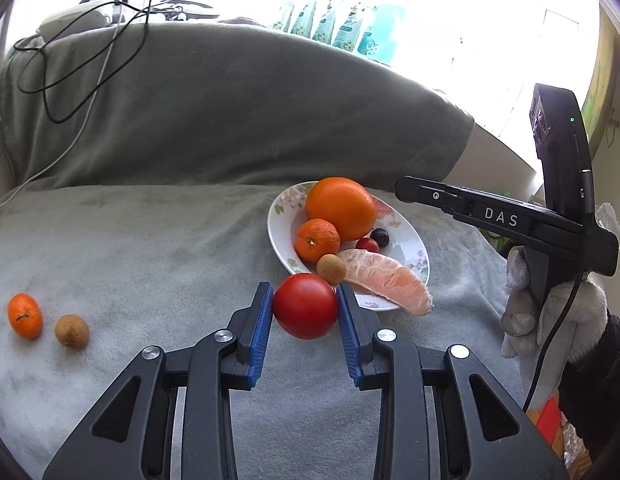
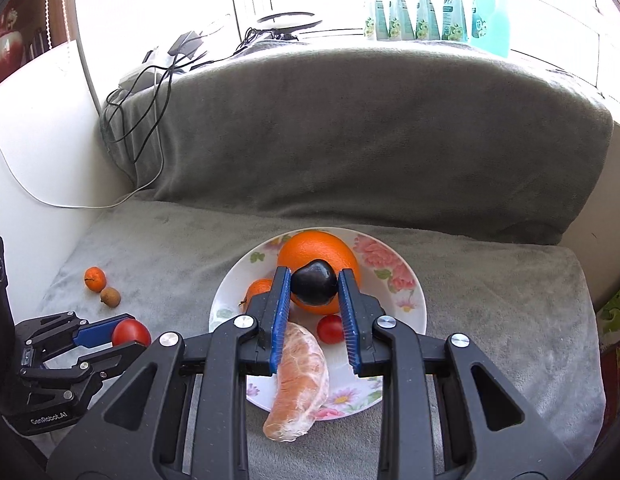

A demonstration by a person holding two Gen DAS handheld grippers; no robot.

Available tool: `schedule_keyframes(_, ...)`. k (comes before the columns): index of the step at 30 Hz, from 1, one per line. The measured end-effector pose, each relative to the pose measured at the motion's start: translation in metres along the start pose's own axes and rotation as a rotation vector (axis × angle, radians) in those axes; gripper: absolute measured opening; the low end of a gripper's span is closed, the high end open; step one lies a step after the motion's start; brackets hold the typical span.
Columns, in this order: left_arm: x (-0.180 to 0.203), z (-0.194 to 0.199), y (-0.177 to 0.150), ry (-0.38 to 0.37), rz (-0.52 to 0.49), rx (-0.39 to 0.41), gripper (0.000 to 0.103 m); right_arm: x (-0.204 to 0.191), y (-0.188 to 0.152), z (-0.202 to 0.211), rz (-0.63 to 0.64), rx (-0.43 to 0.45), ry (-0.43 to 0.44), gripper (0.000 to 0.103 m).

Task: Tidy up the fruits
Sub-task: 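Carry the black plum and red tomato in both tools over the plate, then open both tools to release the plum and tomato onto the plate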

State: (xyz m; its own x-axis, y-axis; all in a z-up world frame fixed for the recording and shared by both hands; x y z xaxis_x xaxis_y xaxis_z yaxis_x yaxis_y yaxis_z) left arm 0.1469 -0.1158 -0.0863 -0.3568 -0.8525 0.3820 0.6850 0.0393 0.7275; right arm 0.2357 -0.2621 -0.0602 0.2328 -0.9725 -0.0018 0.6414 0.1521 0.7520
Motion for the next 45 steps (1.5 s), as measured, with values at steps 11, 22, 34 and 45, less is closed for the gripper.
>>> schedule_keyframes(11,0.022,-0.032,0.010,-0.036,-0.019,-0.025,0.030,0.032,-0.004,-0.020,-0.043,-0.034,-0.013,0.025)
schedule_keyframes(22,0.034,-0.056,0.020,-0.065,-0.041,-0.042,0.030,0.048,-0.004,-0.040,-0.072,-0.066,-0.008,0.025)
schedule_keyframes(34,0.040,-0.072,0.030,-0.064,-0.048,-0.047,0.030,0.049,-0.004,-0.054,-0.077,-0.092,0.020,0.025)
schedule_keyframes(45,0.045,-0.068,0.030,-0.057,-0.070,-0.047,0.031,0.050,-0.003,-0.054,-0.085,-0.089,0.021,0.026)
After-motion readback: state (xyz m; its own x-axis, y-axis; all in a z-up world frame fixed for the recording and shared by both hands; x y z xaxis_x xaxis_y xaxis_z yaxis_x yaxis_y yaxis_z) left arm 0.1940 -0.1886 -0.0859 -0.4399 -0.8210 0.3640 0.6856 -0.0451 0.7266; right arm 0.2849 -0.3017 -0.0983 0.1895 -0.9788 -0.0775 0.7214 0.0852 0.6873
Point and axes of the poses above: each gripper's, at about its wrist camera, not at the fingertips, and z roughly against the way its jaws point, x to its right, y to its top, the point moved 4 cm from there along -z, roughly the way its jaws point, and after that the axes turned 9 degrees about -y, right-handed, at the moved point
